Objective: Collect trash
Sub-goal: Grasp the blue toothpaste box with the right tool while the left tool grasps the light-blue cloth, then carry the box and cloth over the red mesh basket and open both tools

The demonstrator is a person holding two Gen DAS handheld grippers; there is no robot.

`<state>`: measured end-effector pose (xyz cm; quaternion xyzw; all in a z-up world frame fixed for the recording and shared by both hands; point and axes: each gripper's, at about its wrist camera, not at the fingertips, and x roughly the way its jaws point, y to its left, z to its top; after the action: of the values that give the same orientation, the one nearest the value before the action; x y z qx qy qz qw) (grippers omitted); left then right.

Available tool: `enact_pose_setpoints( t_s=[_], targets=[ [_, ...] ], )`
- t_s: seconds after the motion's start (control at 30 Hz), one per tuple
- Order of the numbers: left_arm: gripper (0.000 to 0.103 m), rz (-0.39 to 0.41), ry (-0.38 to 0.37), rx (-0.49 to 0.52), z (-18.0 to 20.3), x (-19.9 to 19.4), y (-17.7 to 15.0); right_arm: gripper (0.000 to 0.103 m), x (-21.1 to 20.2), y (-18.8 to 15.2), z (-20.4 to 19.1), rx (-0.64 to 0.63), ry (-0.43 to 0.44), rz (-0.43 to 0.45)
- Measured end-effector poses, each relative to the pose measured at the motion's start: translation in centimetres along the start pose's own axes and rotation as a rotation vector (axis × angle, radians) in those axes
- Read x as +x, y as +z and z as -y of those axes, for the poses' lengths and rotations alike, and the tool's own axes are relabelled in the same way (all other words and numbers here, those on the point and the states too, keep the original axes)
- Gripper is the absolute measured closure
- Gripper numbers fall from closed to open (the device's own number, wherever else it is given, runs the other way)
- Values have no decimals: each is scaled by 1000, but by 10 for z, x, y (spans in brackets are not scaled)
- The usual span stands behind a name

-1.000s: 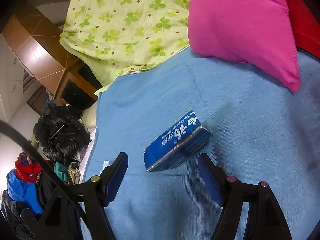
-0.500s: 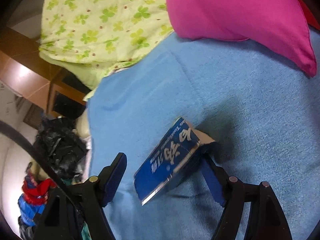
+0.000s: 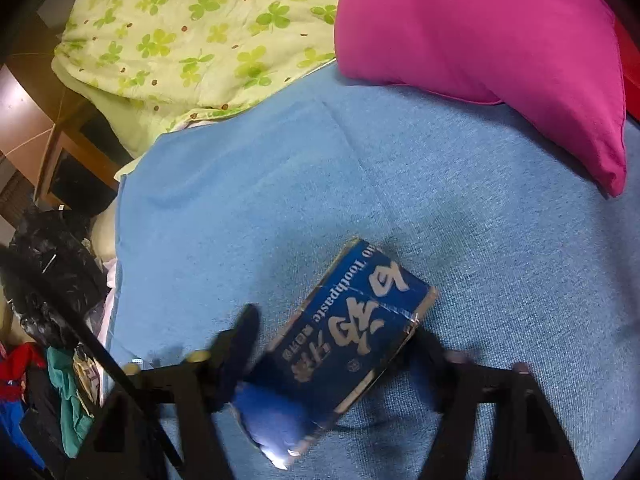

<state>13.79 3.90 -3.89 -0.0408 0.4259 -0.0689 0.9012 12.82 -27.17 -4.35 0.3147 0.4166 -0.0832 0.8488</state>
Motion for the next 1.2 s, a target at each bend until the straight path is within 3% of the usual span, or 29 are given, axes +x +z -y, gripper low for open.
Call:
enact_pose_setpoints(
  t_s=[0.07,0.1,0.17,0.23,0.33,0.67,0.8,1.2],
  targets=[
    [30,-6,-11,-4,-1,1,-2,54,-1,-1,3,10,16,-6],
    [35,-8,-23,-10,-2,1,-2,55,-1,-2,4,10,23,-13],
    [59,-25,-46,-20,-3,3,-3,55,-5,-4,4,-4,31,-13],
    [70,-36,-52,-25,-5,5,-5,58,-9,-6,0,-27,40,-7],
    [76,-26,-52,-9,-1,2,-6,58,-22,-11,-5,-63,74,12],
    [78,62,-68,72,27,-33,-10,58,-78,-22,-24,-208,108,132],
    [78,88,-44,126,45,-48,-15,58,-99,-24,-19,-233,94,170],
    [78,193,-68,274,109,-99,-37,58,-158,-26,-1,-311,62,297]
  ],
)
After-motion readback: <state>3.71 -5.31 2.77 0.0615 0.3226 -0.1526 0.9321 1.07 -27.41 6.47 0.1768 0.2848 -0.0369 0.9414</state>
